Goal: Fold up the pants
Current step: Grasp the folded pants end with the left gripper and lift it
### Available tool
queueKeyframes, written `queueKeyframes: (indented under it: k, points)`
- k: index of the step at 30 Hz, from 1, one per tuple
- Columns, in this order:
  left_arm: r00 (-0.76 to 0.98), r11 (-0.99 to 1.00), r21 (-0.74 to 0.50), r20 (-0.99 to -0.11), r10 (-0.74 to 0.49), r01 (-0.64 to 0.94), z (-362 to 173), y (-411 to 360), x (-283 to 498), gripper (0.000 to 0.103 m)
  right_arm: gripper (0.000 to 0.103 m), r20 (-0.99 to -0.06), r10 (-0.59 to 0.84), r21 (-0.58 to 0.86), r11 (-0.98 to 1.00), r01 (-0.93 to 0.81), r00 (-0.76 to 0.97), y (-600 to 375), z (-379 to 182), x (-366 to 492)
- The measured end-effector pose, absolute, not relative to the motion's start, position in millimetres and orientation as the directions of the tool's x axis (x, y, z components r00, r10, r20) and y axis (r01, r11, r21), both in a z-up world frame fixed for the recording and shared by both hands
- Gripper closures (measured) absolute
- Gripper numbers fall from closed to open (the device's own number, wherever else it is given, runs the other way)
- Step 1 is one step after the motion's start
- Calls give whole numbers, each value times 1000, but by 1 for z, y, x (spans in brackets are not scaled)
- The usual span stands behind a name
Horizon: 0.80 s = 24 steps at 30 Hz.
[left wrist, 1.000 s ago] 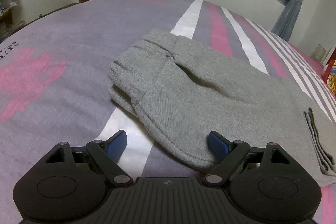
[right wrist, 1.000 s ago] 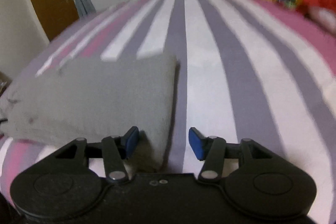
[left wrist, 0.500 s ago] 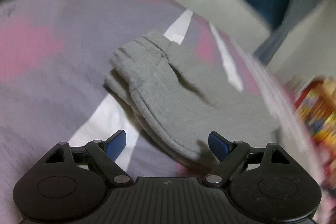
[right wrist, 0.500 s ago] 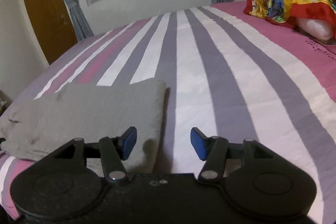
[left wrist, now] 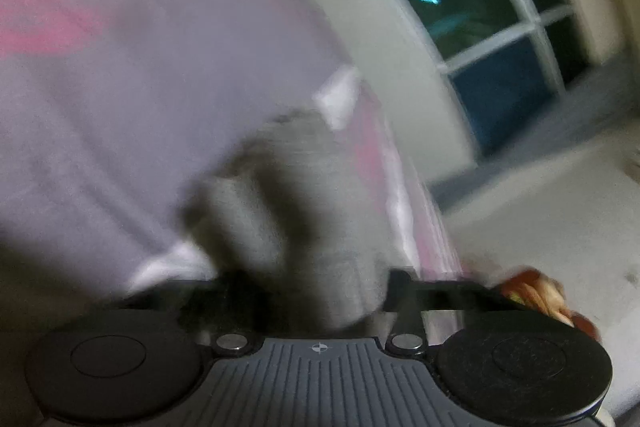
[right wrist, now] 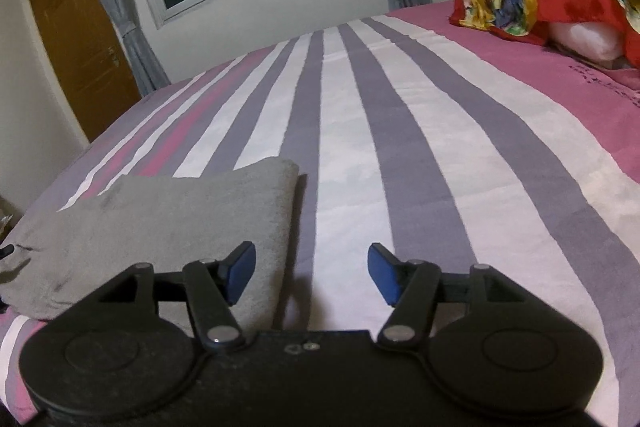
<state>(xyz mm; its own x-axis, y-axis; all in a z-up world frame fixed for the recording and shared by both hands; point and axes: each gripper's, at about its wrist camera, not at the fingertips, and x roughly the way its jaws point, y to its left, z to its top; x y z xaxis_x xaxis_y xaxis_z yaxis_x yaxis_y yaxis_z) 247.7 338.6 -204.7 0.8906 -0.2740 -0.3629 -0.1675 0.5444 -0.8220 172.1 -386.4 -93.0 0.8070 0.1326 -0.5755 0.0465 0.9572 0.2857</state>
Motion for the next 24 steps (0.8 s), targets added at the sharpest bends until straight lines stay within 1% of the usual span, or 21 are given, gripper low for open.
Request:
queueKeyframes:
  k: [1,2,3,4,5,6,7,8,11,12,13,14,16,17,19,22,24]
  points:
    - [922,531,-841,-280,-268,-101,-195,336,237,76,41,-577,129,287,956,53,806,-387,-93,173]
    - [939,573,-818,-230,-254,-46,-184,331,226,76,41,-577,125,289,955,59,807,-389,-93,173]
    - [942,603,-796,-241,-234,-54,-180,328,220,76,41,-574,124,295,953,63,809,-390,-92,172]
    - [926,598,-794,-297,-234,-104,-187,330,221,75,41,-568,124,304,950,67,814,-393,-92,170]
    - [891,605,-775,-391,-232,-183,-201,334,226,74,41,-566,124,314,946,74,815,-395,-92,169]
    - [861,607,-763,-446,-244,-223,-212,337,230,74,41,-568,122,327,941,87,814,-398,-93,170]
    - [868,595,-774,-431,-248,-214,-214,339,229,74,41,-574,116,337,936,104,811,-401,-95,172]
    - [865,606,-765,-438,-243,-217,-209,337,230,74,41,-581,106,344,931,125,807,-404,-96,173]
    - [849,666,-703,-490,-200,-249,-192,324,234,74,40,-565,88,377,912,162,820,-413,-96,169]
    - [850,668,-700,-490,-193,-251,-187,322,233,74,38,-561,79,387,905,177,824,-416,-95,168]
    - [855,667,-703,-483,-190,-249,-180,319,232,74,33,-565,61,386,901,198,823,-419,-96,167]
    - [861,670,-701,-475,-184,-244,-172,317,231,74,30,-580,28,374,897,235,814,-421,-97,167]
    - [873,708,-672,-458,-168,-216,-150,302,229,74,28,-600,-28,368,878,306,800,-429,-100,168]
    - [879,731,-655,-447,-167,-194,-137,293,229,74,25,-603,-51,360,873,329,796,-433,-101,169]
    - [888,771,-620,-425,-176,-144,-110,278,228,74,22,-615,-112,301,882,364,780,-436,-102,172]
    - [896,835,-545,-405,-184,-75,-69,248,233,74,13,-611,-209,206,890,408,764,-432,-104,174]
    - [900,880,-474,-397,-182,-31,-46,222,235,74,11,-611,-240,157,897,413,754,-429,-106,177]
